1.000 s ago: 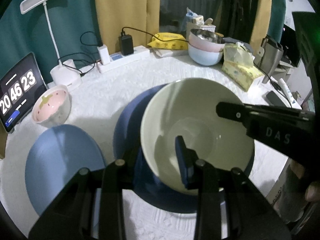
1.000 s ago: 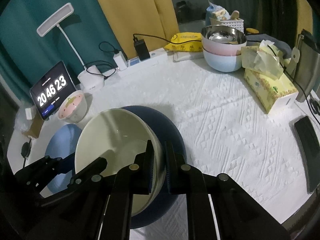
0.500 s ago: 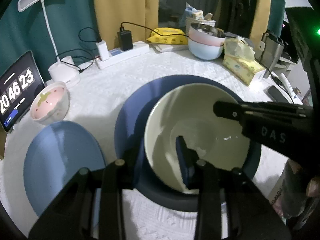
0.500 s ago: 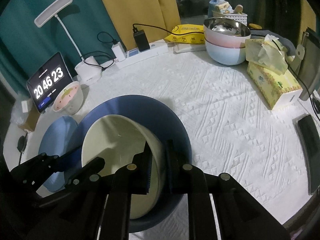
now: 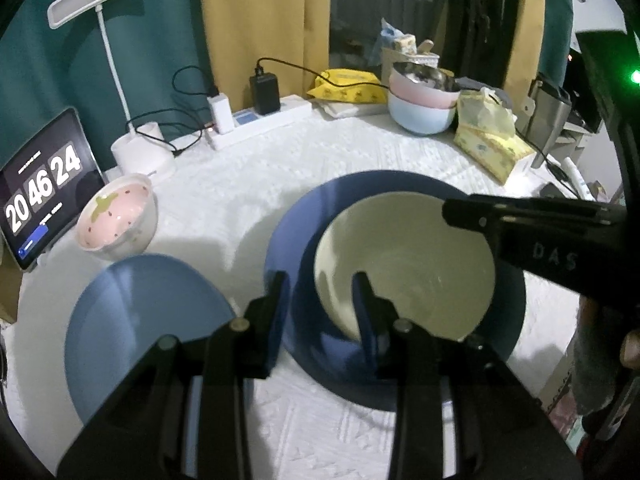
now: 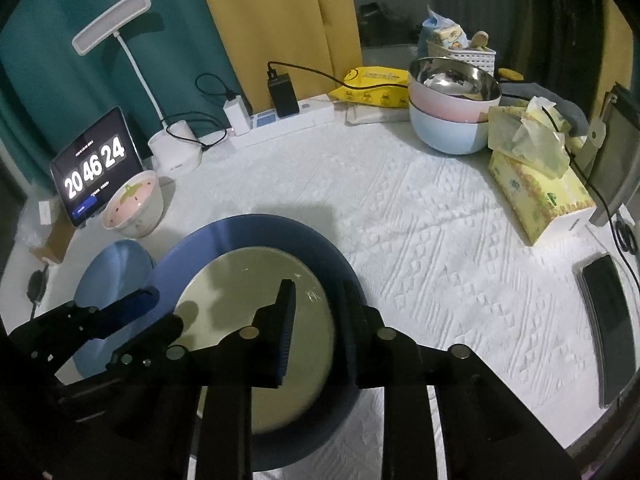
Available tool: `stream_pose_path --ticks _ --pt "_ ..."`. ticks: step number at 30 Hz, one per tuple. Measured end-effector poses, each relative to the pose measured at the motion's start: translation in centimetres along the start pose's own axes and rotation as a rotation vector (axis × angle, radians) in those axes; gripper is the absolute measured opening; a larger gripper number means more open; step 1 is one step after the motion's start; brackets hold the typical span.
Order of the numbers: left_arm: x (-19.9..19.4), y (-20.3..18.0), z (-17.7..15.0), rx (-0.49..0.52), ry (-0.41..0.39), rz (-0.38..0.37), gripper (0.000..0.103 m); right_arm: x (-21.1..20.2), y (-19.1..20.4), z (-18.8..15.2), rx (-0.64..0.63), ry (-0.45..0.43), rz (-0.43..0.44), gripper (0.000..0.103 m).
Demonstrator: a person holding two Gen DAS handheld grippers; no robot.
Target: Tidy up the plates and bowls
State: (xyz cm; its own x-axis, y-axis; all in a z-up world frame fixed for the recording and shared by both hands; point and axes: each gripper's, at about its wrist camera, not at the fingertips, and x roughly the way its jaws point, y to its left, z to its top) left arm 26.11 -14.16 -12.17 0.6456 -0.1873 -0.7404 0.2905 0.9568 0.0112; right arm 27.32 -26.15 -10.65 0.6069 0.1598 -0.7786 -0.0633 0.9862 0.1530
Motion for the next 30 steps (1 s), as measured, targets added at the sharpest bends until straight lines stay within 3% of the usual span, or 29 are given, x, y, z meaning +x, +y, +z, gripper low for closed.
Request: stream_pose_path --ticks 9,18,30 --pt "-1.1 0.8 0.7 -0.014 -0.032 -0.010 0.034 -0.6 0.4 0.7 -0.016 -0.020 -0.015 0.024" --pt "-2.3 2.7 1.3 -0.044 -0.080 -0.005 0.044 -1.1 2.4 1.5 -0.044 -0.038 -0.011 0.024" --pt "-3.5 6.0 1.8 -0.090 -0.117 0.021 0.045 -0.6 5.5 2.7 -0.093 -0.037 0.012 0.024"
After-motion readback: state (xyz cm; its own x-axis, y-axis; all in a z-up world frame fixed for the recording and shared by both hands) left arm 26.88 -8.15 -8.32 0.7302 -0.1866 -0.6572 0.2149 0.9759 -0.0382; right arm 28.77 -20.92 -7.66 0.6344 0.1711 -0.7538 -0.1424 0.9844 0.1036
